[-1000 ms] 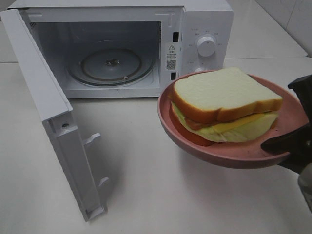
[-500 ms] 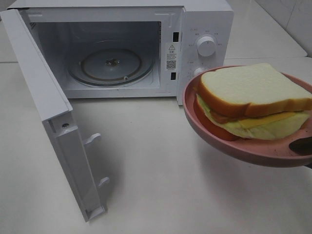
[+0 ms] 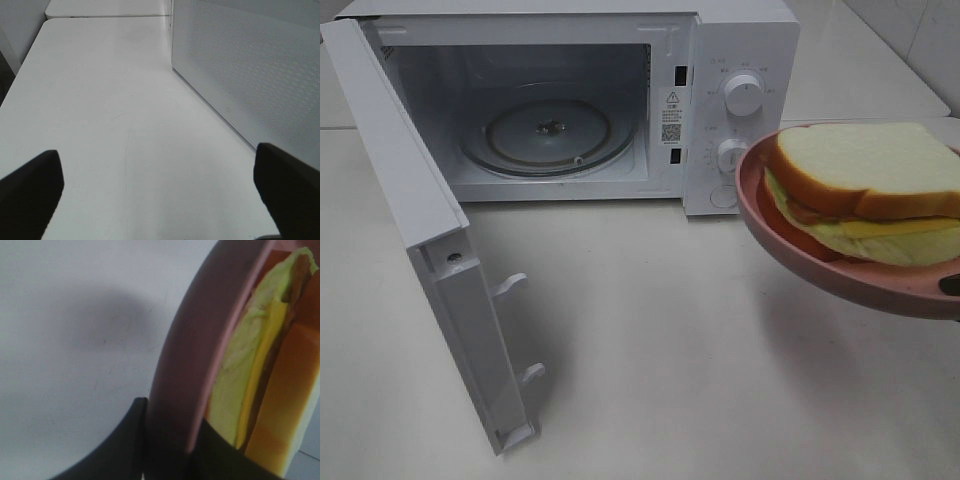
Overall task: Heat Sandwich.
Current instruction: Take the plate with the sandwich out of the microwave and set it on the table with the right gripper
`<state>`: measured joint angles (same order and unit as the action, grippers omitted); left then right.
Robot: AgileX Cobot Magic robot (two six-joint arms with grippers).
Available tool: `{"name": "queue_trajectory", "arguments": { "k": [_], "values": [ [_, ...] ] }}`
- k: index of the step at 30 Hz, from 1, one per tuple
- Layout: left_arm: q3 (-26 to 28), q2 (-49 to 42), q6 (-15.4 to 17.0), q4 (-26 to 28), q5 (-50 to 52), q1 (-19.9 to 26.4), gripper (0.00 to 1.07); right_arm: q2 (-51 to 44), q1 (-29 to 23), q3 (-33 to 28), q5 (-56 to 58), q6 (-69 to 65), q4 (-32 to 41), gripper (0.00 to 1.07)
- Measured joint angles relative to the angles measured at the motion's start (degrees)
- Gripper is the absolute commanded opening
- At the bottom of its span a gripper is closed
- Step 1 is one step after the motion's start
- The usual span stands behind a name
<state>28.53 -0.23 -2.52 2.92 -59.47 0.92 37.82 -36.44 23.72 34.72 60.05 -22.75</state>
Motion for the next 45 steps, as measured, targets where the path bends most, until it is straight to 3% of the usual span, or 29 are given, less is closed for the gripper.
{"name": "queue_trajectory", "arguments": {
  "k": [15, 24, 35, 45],
  "values": [
    [0.0, 0.0, 0.0, 0.0, 0.0, 0.0, 0.98, 0.3, 0.0, 0.0, 10.3, -17.8, -8.9, 0.04],
    [0.0, 0.0, 0.0, 0.0, 0.0, 0.0, 0.98, 4.7, 0.0, 0.0, 16.1, -35.0, -18.3, 0.04],
    [0.0, 0.0, 0.0, 0.0, 0.0, 0.0, 0.98, 16.2, 0.0, 0.0, 16.8, -60.0, -26.9, 0.04],
    [0.0, 0.0, 0.0, 0.0, 0.0, 0.0, 0.98, 29.0, 0.0, 1.0, 16.6, -77.2, -29.5, 0.04]
  ]
}}
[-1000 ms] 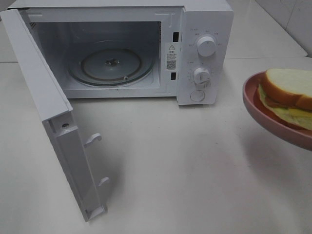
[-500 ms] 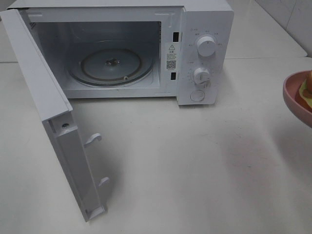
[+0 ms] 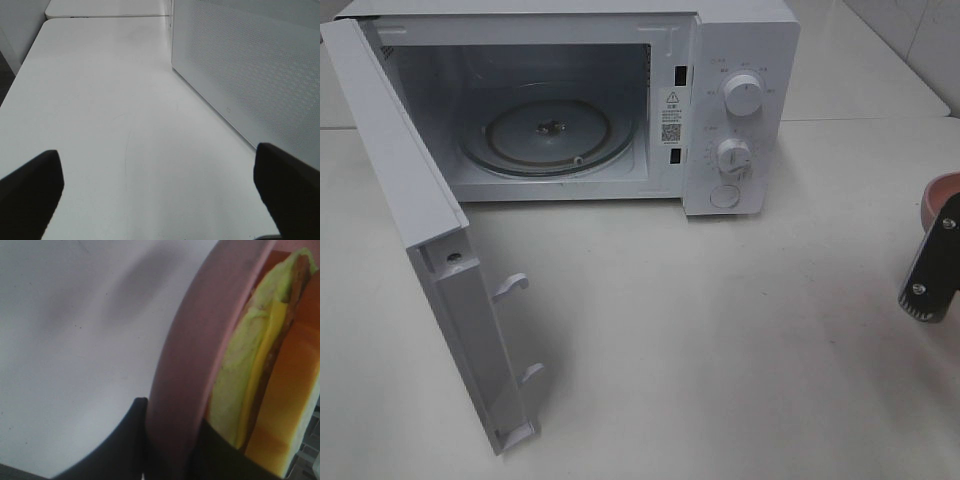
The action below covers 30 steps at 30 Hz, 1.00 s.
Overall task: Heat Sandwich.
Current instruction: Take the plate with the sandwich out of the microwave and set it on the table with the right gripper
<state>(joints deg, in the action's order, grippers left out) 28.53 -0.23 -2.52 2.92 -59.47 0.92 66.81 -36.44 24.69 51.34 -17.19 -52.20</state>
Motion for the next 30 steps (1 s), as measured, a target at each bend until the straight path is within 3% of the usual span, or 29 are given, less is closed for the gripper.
{"name": "queue_trajectory", "arguments": {
  "k": [17, 30],
  "values": [
    [0.0, 0.0, 0.0, 0.0, 0.0, 0.0, 0.98, 22.5, 0.0, 9.9, 5.6, -28.0, -0.5, 0.06],
    [0.0, 0.0, 0.0, 0.0, 0.0, 0.0, 0.98, 33.0, 0.0, 16.6, 8.5, -37.1, -0.5, 0.08]
  ]
}}
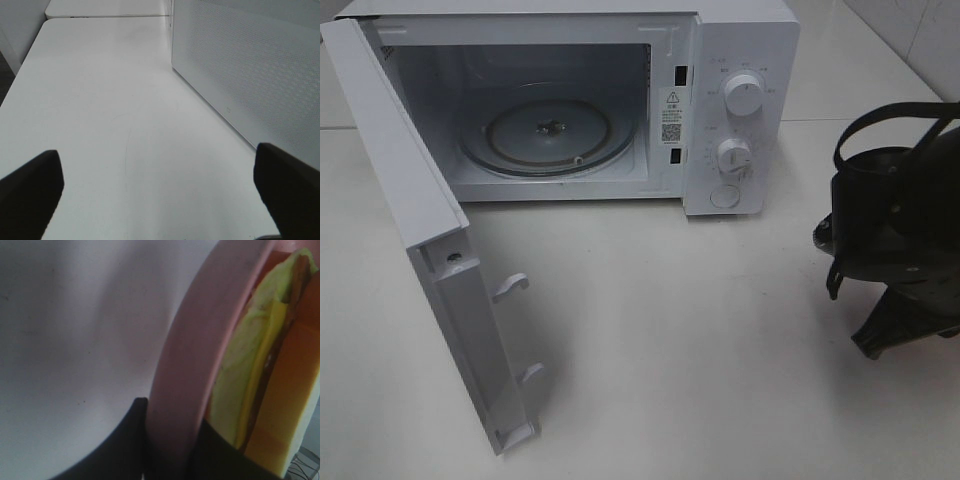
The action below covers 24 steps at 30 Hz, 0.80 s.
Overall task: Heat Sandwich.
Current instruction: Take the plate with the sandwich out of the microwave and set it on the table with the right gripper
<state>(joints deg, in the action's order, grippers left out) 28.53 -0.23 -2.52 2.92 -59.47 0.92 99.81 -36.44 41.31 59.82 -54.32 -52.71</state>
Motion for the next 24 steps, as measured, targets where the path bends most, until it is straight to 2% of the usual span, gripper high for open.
{"name": "queue_trajectory", "arguments": {
  "k": [17, 24],
  "values": [
    [0.0, 0.0, 0.0, 0.0, 0.0, 0.0, 0.98, 12.8, 0.1, 1.7, -3.6, -6.0, -0.3, 0.1],
    [0.0, 0.0, 0.0, 0.0, 0.0, 0.0, 0.98, 17.1, 3.0, 4.3, -5.0, -7.0, -0.9, 0.11]
  ]
}}
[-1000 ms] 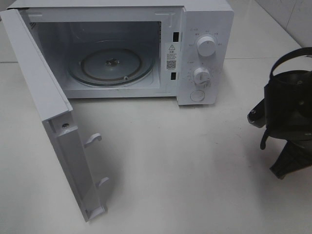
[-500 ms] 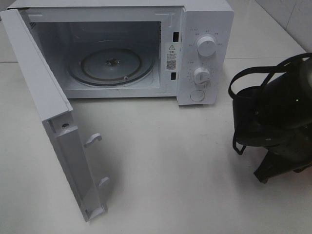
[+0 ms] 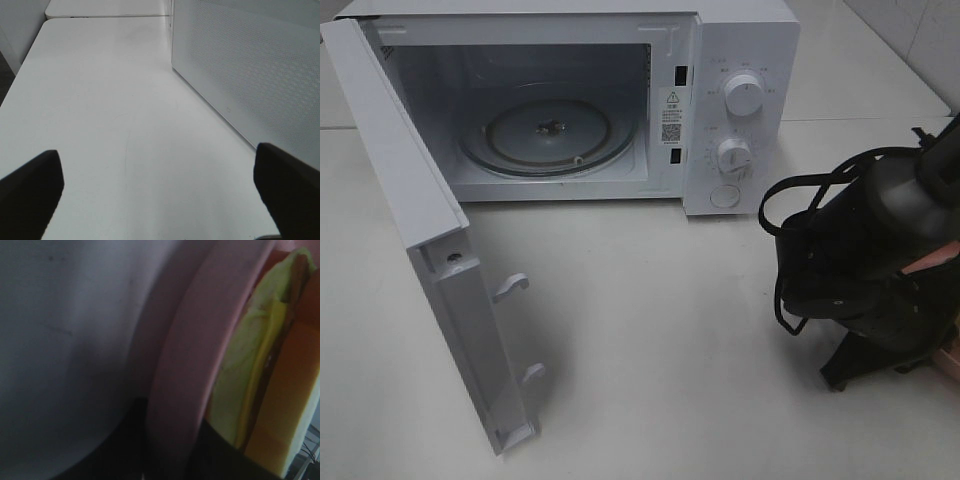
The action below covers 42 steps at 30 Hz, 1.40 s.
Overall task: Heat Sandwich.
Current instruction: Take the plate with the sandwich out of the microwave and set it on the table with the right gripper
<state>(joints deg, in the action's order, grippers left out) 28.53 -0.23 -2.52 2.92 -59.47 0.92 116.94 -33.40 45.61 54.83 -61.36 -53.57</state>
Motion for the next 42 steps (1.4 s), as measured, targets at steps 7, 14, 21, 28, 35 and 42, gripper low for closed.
{"name": "queue_trajectory", "arguments": {
  "k": [7, 14, 21, 28, 35, 42],
  "values": [
    [0.0, 0.0, 0.0, 0.0, 0.0, 0.0, 0.98, 1.0, 1.0, 1.4, 0.9, 0.0, -0.2, 0.13],
    [0.0, 0.0, 0.0, 0.0, 0.0, 0.0, 0.98, 1.0, 1.0, 1.7, 1.0, 0.0, -0.1, 0.17],
    [0.0, 0.0, 0.0, 0.0, 0.0, 0.0, 0.98, 1.0, 1.0, 1.7, 1.0, 0.0, -0.1, 0.23],
    [0.0, 0.0, 0.0, 0.0, 0.0, 0.0, 0.98, 0.3, 1.0, 1.7, 1.0, 0.1, 0.2, 0.31],
    [0.0, 0.0, 0.0, 0.0, 0.0, 0.0, 0.98, -3.6, 1.0, 1.7, -0.5, 3.3, 4.5, 0.54],
    [0.0, 0.0, 0.0, 0.0, 0.0, 0.0, 0.98, -7.8, 1.0, 1.7, -1.8, 6.2, 7.6, 0.72]
  ]
}}
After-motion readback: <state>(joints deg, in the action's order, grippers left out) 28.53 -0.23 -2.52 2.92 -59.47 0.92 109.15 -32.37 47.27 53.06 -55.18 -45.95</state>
